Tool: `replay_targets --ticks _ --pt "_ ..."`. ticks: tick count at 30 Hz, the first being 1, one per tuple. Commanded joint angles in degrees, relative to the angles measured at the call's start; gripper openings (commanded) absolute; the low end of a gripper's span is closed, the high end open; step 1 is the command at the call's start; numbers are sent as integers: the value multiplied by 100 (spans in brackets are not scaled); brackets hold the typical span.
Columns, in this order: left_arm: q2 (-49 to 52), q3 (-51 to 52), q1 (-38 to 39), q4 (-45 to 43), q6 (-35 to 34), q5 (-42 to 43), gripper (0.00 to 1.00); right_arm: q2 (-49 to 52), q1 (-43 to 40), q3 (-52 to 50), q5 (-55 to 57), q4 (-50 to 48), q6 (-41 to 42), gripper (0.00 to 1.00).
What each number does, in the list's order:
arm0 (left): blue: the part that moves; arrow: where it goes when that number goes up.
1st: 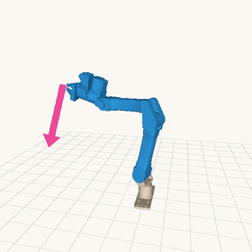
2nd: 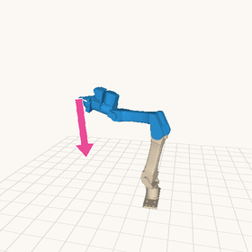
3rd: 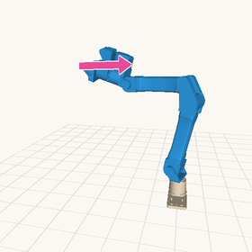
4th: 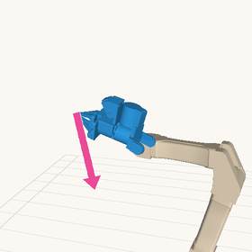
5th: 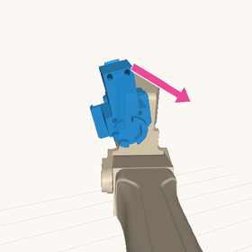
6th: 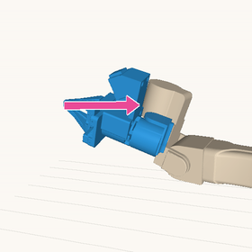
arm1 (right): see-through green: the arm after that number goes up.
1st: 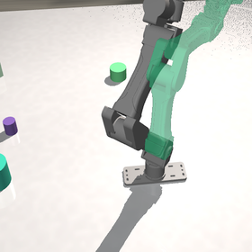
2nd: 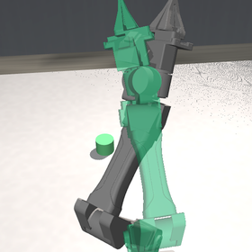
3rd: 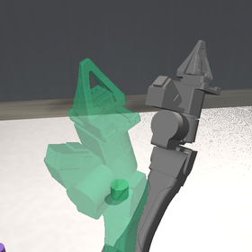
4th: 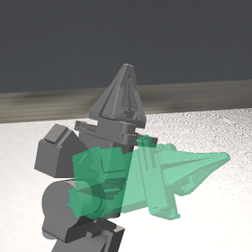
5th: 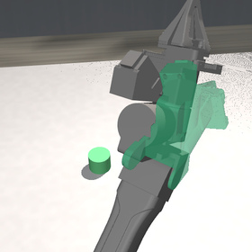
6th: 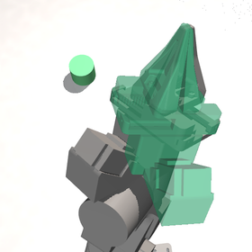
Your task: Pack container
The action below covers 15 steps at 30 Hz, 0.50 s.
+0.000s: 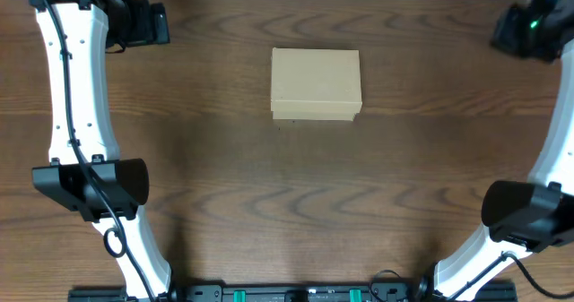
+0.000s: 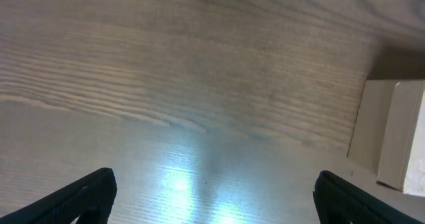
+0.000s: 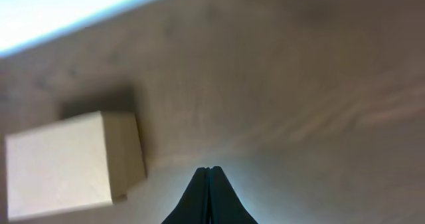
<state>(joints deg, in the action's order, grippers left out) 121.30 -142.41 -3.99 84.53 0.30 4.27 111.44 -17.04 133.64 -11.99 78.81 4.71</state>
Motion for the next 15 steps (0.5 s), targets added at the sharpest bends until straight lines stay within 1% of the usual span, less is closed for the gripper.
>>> replay_targets --ticks 1,5,9,10,11,12,13,15 --pt "-424 -422 -96 -94 103 -46 96 -389 -4 955 109 -42 -181 1" --pt "-914 -844 -94 -269 101 -46 96 -599 -2 1965 105 -81 -155 1" --pt "-1596 -970 -92 -553 103 -50 96 -986 -2 2468 107 -142 -85 1" --pt "-1738 -970 -92 -597 101 -68 96 -1073 -2 2483 107 -168 -85 2" --pt "-1867 -970 -92 -638 101 -96 96 -1193 -2 2483 107 -199 -66 7" --pt "-1976 -970 -92 -662 101 -138 96 -1281 -2 2483 107 -221 -50 16" --pt "-2098 -970 -92 -662 103 -216 96 -1373 -2 2483 107 -236 -50 38" --pt "-2208 -970 -92 -636 101 -339 96 -1478 -2 2483 107 -227 -50 67"
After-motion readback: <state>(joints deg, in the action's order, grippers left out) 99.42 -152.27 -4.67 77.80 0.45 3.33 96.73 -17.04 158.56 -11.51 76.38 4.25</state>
